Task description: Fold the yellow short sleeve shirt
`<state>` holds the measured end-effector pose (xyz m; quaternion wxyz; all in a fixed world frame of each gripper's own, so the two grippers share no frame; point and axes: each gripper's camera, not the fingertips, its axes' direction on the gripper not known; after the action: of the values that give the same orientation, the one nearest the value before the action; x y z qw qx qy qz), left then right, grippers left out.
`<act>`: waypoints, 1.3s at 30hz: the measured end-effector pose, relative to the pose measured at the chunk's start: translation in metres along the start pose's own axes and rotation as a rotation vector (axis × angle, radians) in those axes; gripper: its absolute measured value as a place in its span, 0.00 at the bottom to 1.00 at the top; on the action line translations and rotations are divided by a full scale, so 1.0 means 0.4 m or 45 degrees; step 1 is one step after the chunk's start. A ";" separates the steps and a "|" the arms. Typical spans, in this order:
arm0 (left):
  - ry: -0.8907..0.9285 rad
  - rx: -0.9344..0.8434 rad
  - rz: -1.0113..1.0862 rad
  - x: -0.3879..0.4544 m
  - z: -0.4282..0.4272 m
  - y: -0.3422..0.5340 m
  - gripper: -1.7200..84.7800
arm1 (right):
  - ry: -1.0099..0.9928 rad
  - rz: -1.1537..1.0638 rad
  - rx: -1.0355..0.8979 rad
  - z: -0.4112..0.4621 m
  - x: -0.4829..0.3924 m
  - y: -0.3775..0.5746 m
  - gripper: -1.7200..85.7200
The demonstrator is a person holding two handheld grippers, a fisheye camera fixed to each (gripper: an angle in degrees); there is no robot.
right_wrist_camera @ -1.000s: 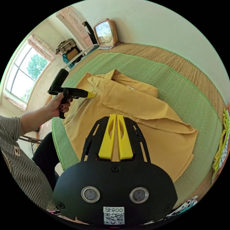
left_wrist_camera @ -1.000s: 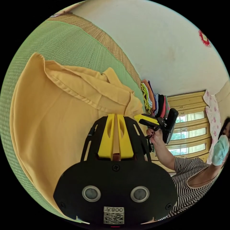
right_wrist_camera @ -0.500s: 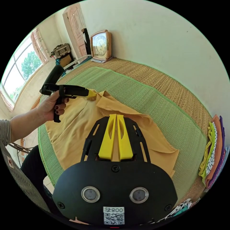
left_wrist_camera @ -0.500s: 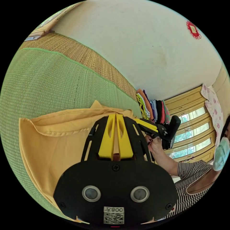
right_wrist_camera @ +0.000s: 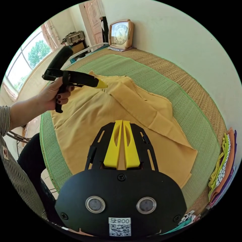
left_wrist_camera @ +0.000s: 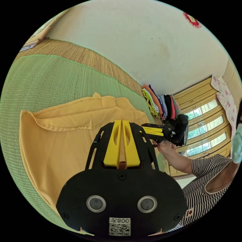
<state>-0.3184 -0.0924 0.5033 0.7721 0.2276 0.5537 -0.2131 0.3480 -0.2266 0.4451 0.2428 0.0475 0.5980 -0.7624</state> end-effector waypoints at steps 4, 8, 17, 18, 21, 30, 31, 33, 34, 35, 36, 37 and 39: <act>-0.030 -0.118 0.018 0.012 0.065 0.025 0.02 | 0.097 0.005 -0.009 0.023 -0.013 -0.026 0.02; -0.132 -0.103 0.055 0.027 0.083 0.005 0.02 | 0.172 0.049 0.048 0.007 -0.008 -0.051 0.02; -0.297 0.043 0.111 0.047 0.055 -0.058 0.02 | 0.296 0.100 0.145 -0.041 0.028 -0.091 0.02; -0.306 0.050 0.107 0.046 0.052 -0.061 0.02 | 0.298 0.113 0.162 -0.051 0.037 -0.091 0.02; -0.316 0.113 0.088 0.042 0.024 -0.050 0.02 | 0.284 0.141 0.187 -0.070 0.051 -0.072 0.02; -0.378 -0.016 0.143 0.038 0.008 0.095 0.02 | 0.166 0.191 0.158 -0.037 0.055 -0.003 0.02; -0.446 -0.054 0.136 0.031 0.019 0.099 0.02 | 0.162 0.189 0.156 -0.035 0.055 -0.003 0.02; -0.518 -0.065 0.116 0.019 0.021 0.094 0.02 | 0.161 0.186 0.144 -0.028 0.054 -0.001 0.02; -0.540 -0.031 0.115 0.016 0.011 0.087 0.02 | 0.160 0.186 0.144 -0.028 0.054 0.000 0.02; -0.562 0.003 0.118 0.014 0.000 0.076 0.02 | 0.158 0.187 0.141 -0.026 0.057 0.003 0.02; -0.576 0.017 0.110 0.011 -0.006 0.070 0.02 | 0.156 0.191 0.134 -0.023 0.060 0.007 0.02; -0.594 0.041 0.099 0.005 -0.018 0.059 0.02 | 0.154 0.193 0.131 -0.021 0.063 0.009 0.02; -0.630 0.056 0.091 -0.004 -0.034 0.047 0.02 | 0.150 0.203 0.138 -0.024 0.071 0.018 0.02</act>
<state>-0.3182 -0.0693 0.5033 0.8860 0.2048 0.3348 -0.2468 0.3239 -0.2277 0.4259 0.2640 0.1527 0.5635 -0.7678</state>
